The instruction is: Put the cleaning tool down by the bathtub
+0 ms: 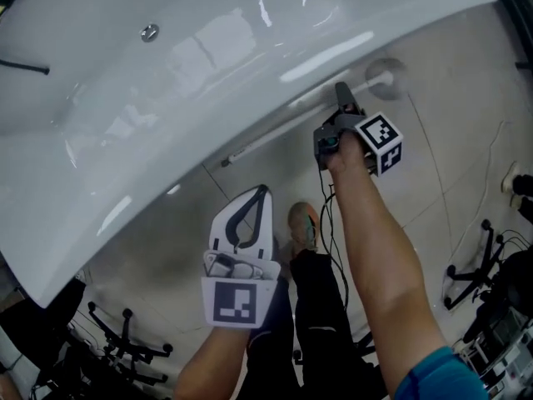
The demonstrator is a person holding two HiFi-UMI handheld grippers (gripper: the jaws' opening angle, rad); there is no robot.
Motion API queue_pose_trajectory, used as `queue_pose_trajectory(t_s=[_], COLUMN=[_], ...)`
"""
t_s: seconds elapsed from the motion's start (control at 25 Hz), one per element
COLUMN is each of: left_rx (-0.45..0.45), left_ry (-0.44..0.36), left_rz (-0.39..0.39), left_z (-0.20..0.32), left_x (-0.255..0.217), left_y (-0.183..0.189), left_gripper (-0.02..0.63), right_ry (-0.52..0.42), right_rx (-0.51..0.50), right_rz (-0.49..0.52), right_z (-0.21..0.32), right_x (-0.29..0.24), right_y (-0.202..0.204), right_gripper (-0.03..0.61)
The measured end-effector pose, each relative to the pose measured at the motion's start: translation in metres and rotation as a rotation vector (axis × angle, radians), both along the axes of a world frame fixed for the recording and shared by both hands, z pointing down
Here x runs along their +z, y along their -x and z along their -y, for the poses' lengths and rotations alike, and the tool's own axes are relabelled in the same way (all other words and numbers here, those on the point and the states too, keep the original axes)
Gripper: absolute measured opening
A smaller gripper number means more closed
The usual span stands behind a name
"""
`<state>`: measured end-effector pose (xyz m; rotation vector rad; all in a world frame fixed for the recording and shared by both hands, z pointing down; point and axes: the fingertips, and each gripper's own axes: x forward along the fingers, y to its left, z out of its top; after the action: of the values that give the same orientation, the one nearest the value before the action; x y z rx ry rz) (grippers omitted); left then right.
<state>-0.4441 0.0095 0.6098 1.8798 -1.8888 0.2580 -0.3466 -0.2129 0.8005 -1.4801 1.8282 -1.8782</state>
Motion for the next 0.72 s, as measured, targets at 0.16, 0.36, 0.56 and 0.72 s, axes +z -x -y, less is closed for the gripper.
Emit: queue_pose_trajectory(t_s=[0.16, 0.36, 0.56, 0.72], left_rx=[-0.014, -0.013, 0.001, 0.029], left_ry=[-0.009, -0.014, -0.018, -0.018], left_rz=[-0.017, -0.032, -0.027, -0.023], left_z=[0.003, 0.001, 0.003, 0.005], left_x=[0.006, -0.001, -0.013, -0.034], left_y=[0.005, 0.001, 0.002, -0.004], left_gripper=[-0.002, -0.002, -0.002, -0.003], right_ry=[0.011, 0.004, -0.074, -0.182], right_rx=[-0.073, -0.147, -0.210, -0.326], right_rz=[-0.028, -0.045, -0.051, -0.089], right_z=[0.001, 0.000, -0.005, -0.041], right_x=[0.020, 0.013, -0.018, -0.066], right_y=[0.014, 0.012, 0.016, 0.002], right_gripper=[0.261, 0.257, 0.225, 0.128])
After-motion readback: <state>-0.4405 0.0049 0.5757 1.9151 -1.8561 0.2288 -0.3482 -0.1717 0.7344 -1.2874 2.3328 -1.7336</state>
